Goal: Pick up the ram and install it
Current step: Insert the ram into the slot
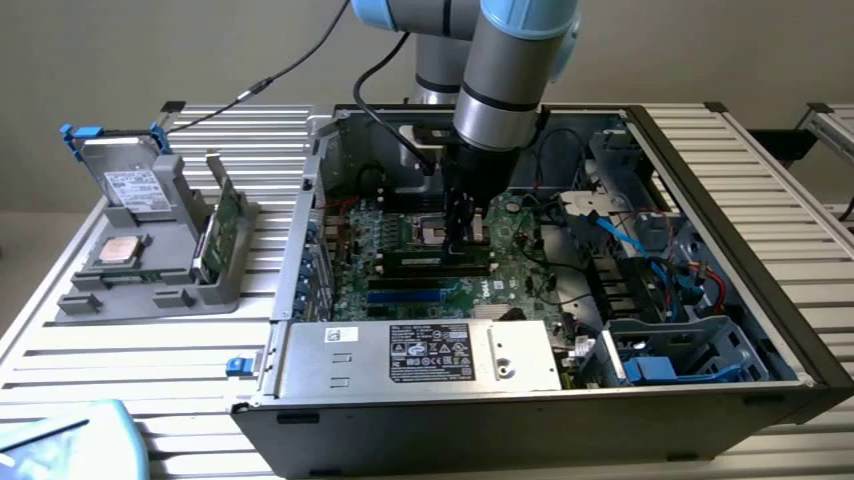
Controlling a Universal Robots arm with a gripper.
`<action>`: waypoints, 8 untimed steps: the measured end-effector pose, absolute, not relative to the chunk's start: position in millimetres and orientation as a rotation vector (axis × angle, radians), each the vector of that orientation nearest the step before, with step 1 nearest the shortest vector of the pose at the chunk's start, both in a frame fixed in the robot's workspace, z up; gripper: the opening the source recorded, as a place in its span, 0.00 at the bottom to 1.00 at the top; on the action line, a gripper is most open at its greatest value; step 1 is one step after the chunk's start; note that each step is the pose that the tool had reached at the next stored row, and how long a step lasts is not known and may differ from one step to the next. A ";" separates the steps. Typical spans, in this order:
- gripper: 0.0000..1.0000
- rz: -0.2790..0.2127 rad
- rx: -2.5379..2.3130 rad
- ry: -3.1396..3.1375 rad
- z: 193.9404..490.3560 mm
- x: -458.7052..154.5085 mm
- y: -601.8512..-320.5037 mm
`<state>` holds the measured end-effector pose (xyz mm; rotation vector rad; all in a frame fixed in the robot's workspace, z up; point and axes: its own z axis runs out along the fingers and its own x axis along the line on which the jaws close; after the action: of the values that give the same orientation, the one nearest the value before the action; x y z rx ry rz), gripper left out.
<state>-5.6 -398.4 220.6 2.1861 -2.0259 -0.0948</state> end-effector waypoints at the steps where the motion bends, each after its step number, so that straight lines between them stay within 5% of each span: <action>1: 0.14 -0.095 2.186 -2.026 220.6 -5.6 -398.2; 8: 0.14 -0.094 2.186 -2.026 220.4 -6.1 -397.2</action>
<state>-6.1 -397.2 220.4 2.1863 -2.0263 -0.0939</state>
